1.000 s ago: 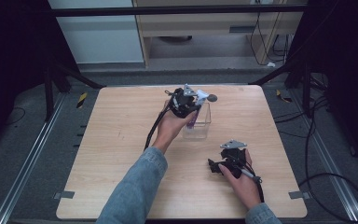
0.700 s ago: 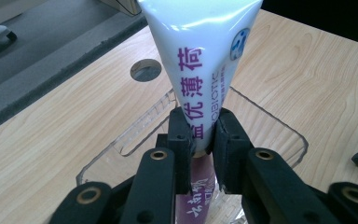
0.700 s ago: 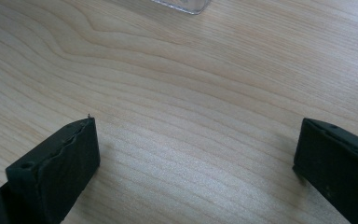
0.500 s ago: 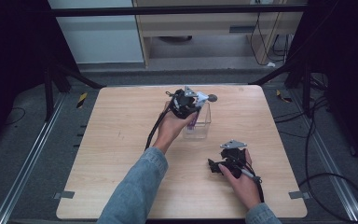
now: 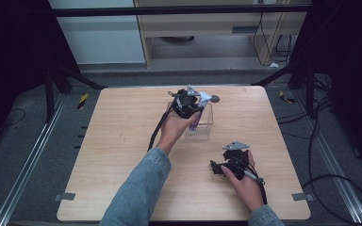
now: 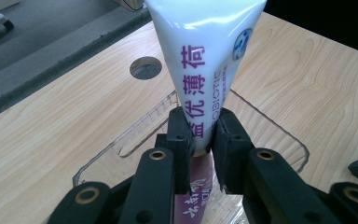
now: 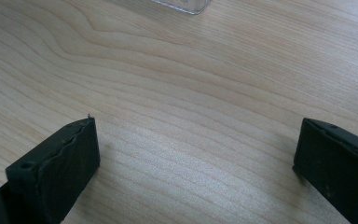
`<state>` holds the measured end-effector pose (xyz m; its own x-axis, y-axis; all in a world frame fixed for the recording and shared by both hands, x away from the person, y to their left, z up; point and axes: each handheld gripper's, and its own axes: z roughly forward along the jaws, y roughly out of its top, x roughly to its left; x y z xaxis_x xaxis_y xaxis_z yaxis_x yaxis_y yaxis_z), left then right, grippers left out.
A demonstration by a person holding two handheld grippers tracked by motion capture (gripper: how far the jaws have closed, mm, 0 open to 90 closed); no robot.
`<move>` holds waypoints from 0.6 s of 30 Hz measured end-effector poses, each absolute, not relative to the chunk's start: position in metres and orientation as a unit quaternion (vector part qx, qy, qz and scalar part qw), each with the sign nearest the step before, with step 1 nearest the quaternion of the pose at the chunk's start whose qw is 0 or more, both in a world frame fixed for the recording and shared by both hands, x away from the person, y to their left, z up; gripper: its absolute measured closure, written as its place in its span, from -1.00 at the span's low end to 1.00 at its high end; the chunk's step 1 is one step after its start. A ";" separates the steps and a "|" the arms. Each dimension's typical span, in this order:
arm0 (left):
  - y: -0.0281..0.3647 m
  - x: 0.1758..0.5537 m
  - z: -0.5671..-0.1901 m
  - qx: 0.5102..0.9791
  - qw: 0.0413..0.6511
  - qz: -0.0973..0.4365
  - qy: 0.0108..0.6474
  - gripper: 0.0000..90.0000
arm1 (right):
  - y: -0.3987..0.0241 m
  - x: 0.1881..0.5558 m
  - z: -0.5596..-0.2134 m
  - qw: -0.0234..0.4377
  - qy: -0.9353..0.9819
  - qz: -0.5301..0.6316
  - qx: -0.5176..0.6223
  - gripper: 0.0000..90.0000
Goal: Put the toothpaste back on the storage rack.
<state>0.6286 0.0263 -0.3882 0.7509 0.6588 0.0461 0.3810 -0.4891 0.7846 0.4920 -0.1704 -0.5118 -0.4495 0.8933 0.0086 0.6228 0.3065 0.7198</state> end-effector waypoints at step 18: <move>0.019 0.633 -0.388 0.847 0.393 0.170 0.316 0.71 | -0.170 0.492 -0.512 0.202 0.783 0.335 0.484 -0.99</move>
